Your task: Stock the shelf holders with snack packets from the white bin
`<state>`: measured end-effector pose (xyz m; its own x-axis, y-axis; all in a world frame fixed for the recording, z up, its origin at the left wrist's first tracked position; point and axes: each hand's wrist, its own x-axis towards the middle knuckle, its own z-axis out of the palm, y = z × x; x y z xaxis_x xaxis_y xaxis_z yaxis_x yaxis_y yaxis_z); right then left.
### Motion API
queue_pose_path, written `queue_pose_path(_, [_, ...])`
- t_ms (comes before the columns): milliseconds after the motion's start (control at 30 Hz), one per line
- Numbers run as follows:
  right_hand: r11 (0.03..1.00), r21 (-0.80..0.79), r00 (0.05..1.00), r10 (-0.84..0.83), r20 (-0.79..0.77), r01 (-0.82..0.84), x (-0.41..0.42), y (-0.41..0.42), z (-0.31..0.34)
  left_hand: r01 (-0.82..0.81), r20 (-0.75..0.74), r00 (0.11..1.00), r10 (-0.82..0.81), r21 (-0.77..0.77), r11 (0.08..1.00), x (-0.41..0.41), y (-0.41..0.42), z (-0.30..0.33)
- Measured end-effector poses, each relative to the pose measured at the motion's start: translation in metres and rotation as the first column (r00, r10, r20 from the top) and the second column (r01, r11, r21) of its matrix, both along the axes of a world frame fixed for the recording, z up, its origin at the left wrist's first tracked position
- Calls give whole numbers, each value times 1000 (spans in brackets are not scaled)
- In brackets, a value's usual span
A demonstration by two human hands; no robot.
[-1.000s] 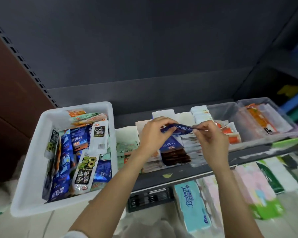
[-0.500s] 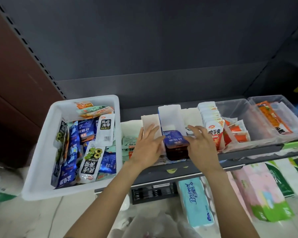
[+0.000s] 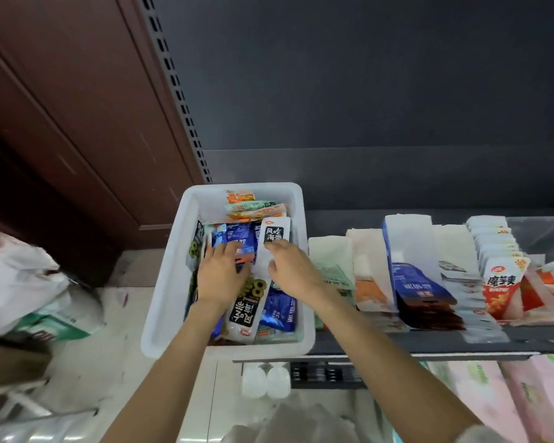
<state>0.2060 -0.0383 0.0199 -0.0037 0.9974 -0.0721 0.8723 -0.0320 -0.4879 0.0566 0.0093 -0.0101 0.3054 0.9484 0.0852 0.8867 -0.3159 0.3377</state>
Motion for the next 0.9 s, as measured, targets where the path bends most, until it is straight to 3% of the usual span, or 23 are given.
queue_pose_path(167, [977,-140,906,-89,413,160,-25,51,-30,109,-199,972,-128,-100,989,-6,21,-15])
queue_pose_path(333, [952,-143,861,-173,478,270,-28,72,-52,195,-297,929,-219,-109,975,-9,26,-18])
queue_pose_path(500, [933,-222,854,-139,502,283,-35,72,-47,195,-325,920,-219,-105,975,-9,33,-15])
queue_pose_path(600, [937,-157,913,-249,322,311,-33,58,-24,169,-199,962,-189,-115,979,-8,35,-15])
queue_pose_path(667, [934,-34,913,-341,223,357,-27,43,-3,90,101,992,-75,-145,985,-5,33,-12])
queue_pose_path(733, [918,55,919,-394,4,393,-17,25,13,44,452,884,121,-338,940,1,25,3])
queue_pose_path(767, [909,51,895,-397,-205,415,-13,14,21,84,579,781,231,-465,881,4,19,13])
queue_pose_path(833, [886,-37,688,-385,-615,463,-5,-6,32,255,703,571,424,-643,722,12,6,33])
queue_pose_path(900, [868,-147,436,-376,-817,474,4,-24,36,362,737,510,443,-652,666,18,-3,47])
